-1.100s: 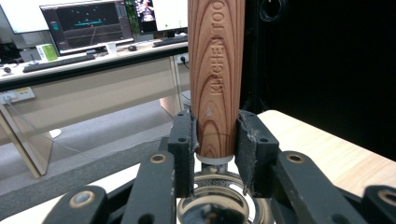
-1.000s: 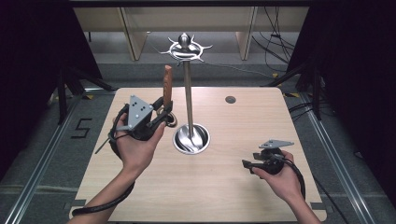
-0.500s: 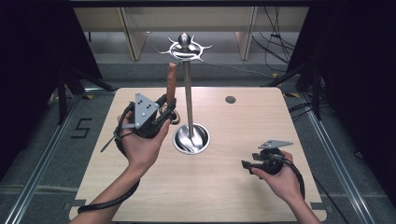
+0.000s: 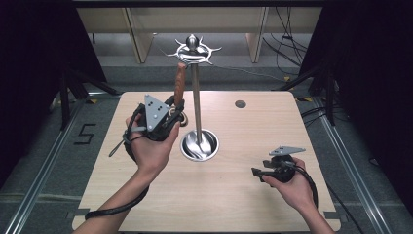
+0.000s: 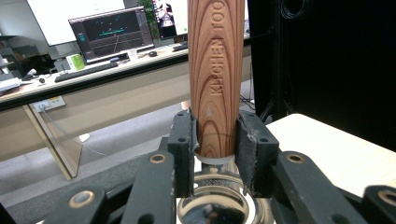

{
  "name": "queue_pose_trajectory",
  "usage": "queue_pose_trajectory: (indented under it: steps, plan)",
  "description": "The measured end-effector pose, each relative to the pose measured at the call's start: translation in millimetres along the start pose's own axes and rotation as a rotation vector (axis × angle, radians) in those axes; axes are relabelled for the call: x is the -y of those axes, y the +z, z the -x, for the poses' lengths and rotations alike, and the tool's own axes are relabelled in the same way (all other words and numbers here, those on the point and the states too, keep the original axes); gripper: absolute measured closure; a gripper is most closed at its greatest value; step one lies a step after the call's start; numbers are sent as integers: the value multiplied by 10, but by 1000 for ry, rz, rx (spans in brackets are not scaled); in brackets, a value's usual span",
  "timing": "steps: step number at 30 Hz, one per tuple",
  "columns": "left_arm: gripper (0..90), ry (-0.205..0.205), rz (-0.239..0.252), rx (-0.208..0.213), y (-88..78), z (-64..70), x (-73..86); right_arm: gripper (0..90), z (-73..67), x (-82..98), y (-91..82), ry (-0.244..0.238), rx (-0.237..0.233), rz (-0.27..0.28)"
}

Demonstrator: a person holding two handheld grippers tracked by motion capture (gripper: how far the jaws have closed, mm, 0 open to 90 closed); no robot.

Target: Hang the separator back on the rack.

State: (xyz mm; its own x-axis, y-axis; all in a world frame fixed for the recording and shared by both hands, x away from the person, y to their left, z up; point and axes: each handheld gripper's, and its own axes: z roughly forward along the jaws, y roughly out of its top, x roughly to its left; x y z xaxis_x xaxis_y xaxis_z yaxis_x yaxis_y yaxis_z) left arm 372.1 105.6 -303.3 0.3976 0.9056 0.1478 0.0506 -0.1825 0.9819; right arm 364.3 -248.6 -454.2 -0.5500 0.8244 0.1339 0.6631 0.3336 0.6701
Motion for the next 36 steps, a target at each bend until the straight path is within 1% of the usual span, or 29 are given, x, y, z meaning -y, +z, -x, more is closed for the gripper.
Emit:
queue_pose_trajectory:
  steps: [1, 2, 3, 4, 5, 11, 12, 13, 14, 15, 17, 19, 21, 22, 23, 24, 25, 26, 27, 28, 29, 32, 33, 34, 35, 36]
  plan:
    - [686, 0, 2, 0, -1, 3, 0, 427, 2, 0, -2, 1, 2, -3]
    - [686, 0, 3, -1, -3, 7, 0, 427, 11, -1, 2, -17, 11, 1]
    - [686, 2, 1, -1, -9, 14, -1, 427, 4, -4, 0, -4, -2, 0]
    - [686, 1, 2, 0, -10, 21, -1, 428, -10, -4, -6, 13, -2, -13]
    - [686, 5, 4, 0, -15, 31, -4, 428, -13, -4, -6, 17, -2, -15]
    - [686, 7, -5, -5, 16, 44, -28, 427, -13, -3, -4, 12, -2, -10]
    - [686, -3, -9, -4, 26, 50, -29, 427, -13, -4, -5, 12, -4, -13]
    - [686, 4, -8, -8, 34, 42, -34, 427, -12, -4, -5, 11, -4, -13]
    - [686, -6, -10, -6, 44, 47, -33, 428, -11, -3, -5, 12, -3, -11]
    - [686, 4, -10, -13, 51, 41, -36, 428, -11, -3, -5, 13, -2, -13]
    - [686, -7, -16, -11, 71, 52, -32, 427, -10, -2, -4, 13, -2, -13]
    - [685, 1, -14, -15, 86, 56, -33, 428, -10, -2, -3, 13, -3, -14]
    - [686, -3, -18, -13, 102, 68, -30, 427, -15, 2, 2, 17, -2, -5]
    - [686, 8, -19, -19, 106, 63, -33, 427, -10, -1, -3, 12, -4, -10]
    - [685, 9, -20, -21, 115, 65, -33, 427, -3, 0, 5, 1, -3, 2]
    - [686, 9, -19, -24, 124, 68, -33, 427, 3, 5, 23, -8, -1, 26]
    - [685, 7, -23, -24, 132, 71, -31, 427, 4, 3, 16, -10, -3, 15]
    - [685, 8, -22, -28, 140, 74, -31, 427, 4, 5, 25, -13, -3, 27]
    - [685, 16, -20, -33, 146, 72, -31, 427, -23, 9, 18, 24, -2, 14]
    - [684, 10, -23, -32, 154, 78, -27, 427, -22, 11, 25, 23, -4, 21]
    - [684, 16, -21, -37, 162, 76, -26, 427, -14, 1, -1, 11, -5, -10]
    - [683, 12, -29, -37, 188, 82, -8, 427, -14, 1, -2, 10, -6, -13]
    - [683, 20, -29, -42, 194, 78, -4, 427, -22, 14, 33, 21, -5, 31]
    - [683, 12, -31, -41, 203, 83, 3, 427, -24, 15, 35, 24, -5, 32]
    - [682, 19, -30, -44, 211, 76, 8, 428, -24, 12, 25, 23, -4, 19]
    - [683, 14, -33, -43, 217, 80, 13, 427, -24, 13, 27, 22, -4, 21]
